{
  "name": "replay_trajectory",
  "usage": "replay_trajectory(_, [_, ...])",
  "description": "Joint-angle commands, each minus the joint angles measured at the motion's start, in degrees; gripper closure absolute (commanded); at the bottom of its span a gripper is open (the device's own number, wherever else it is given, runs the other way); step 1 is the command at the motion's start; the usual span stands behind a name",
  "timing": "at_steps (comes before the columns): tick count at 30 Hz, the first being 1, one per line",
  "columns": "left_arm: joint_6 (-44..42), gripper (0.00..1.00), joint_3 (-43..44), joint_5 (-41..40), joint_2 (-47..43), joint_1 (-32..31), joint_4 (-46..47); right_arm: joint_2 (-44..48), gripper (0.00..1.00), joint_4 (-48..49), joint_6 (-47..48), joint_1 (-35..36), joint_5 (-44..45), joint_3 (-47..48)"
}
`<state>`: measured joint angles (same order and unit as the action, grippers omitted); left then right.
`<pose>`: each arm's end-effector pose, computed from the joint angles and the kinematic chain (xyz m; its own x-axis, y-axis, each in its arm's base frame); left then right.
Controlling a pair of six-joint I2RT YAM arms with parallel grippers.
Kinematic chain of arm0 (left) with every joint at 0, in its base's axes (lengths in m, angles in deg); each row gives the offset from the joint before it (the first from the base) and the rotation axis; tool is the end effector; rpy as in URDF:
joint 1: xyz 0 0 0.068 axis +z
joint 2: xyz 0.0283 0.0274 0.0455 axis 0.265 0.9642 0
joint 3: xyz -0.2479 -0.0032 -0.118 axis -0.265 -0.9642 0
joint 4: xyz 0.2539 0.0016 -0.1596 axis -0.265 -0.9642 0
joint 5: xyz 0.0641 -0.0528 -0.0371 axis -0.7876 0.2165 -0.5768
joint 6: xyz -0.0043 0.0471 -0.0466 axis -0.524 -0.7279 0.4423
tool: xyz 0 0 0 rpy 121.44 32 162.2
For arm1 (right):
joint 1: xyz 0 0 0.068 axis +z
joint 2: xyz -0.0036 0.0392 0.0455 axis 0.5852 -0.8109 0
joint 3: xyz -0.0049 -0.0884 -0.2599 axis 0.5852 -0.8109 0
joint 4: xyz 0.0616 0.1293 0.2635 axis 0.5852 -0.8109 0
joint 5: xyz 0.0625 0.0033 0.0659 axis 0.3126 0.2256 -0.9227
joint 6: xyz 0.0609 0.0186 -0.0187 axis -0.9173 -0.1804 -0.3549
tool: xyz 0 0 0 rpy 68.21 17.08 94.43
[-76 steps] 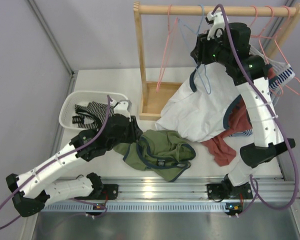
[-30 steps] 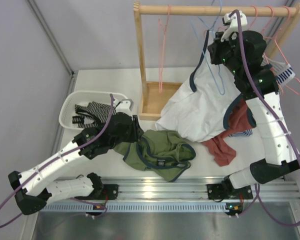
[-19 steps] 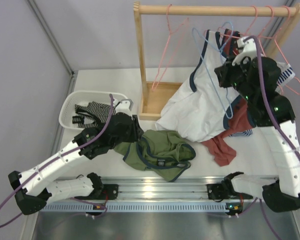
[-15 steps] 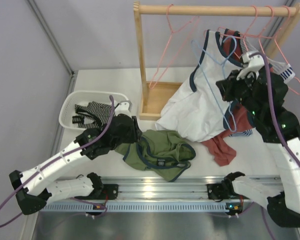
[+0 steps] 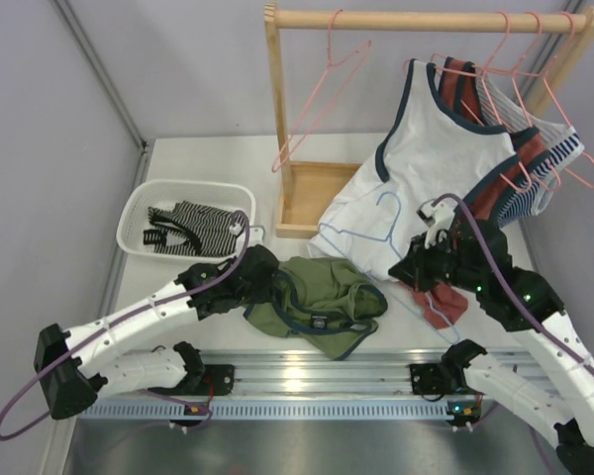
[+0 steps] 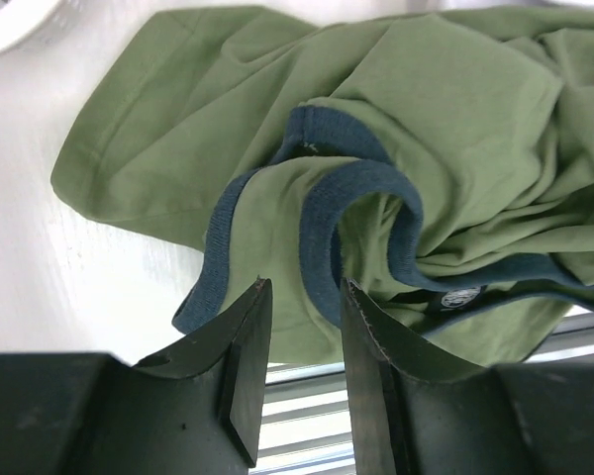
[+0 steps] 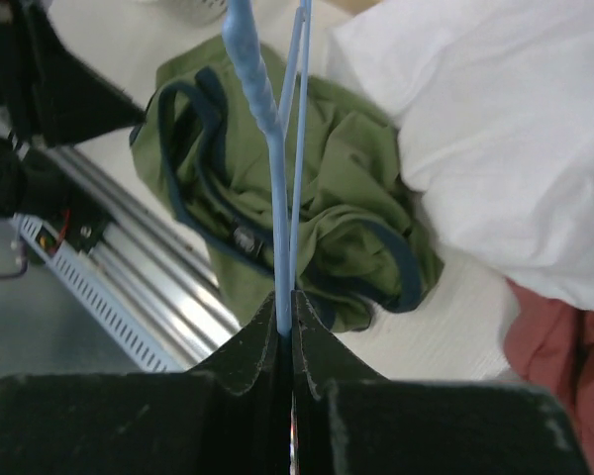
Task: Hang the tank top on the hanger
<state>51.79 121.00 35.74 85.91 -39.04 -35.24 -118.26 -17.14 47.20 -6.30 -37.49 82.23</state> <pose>0.1600 -0.1902 0.2519 -0.7900 -0.0840 -0.6073 0.0708 0.9715 -0.2264 0.1516 0.1009 0.3615 -0.6007 -0.0479 -0.7981 -0.5254 0.7760 0.3489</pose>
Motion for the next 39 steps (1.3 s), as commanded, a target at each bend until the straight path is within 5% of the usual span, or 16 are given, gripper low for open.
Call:
replay_trajectory(1, [0.18, 0.61, -0.61, 0.55, 1.71, 0.01, 3.00, 2.47, 1.00, 1.06, -4.80, 7.03, 0.77, -0.63])
replay_trajectory(5, [-1.05, 0.61, -0.34, 1.08, 3.73, -0.08, 4.41, 3.27, 1.00, 0.44, -6.48, 12.83, 2.29, -0.46])
replay_trajectory(16, [-2.64, 0.60, 2.03, -2.52, 8.91, -0.78, 3.71, 6.17, 1.00, -0.79, -6.22, 14.08, -1.23, -3.71])
replay_trajectory(20, [-2.37, 0.74, 2.65, -3.57, 10.32, -0.96, 2.83, 6.78, 1.00, -1.40, -5.87, 14.16, -2.98, -4.23])
replay_trajectory(24, [-1.93, 1.00, 3.79, -4.27, 10.15, -1.48, 1.86, 7.05, 1.00, -0.61, -5.87, 14.16, -6.93, -5.11])
replay_trajectory(39, [-2.02, 1.00, 8.80, -4.45, 9.09, -2.19, -3.15, 4.42, 1.00, 7.20, -7.45, 15.74, -10.28, -9.51])
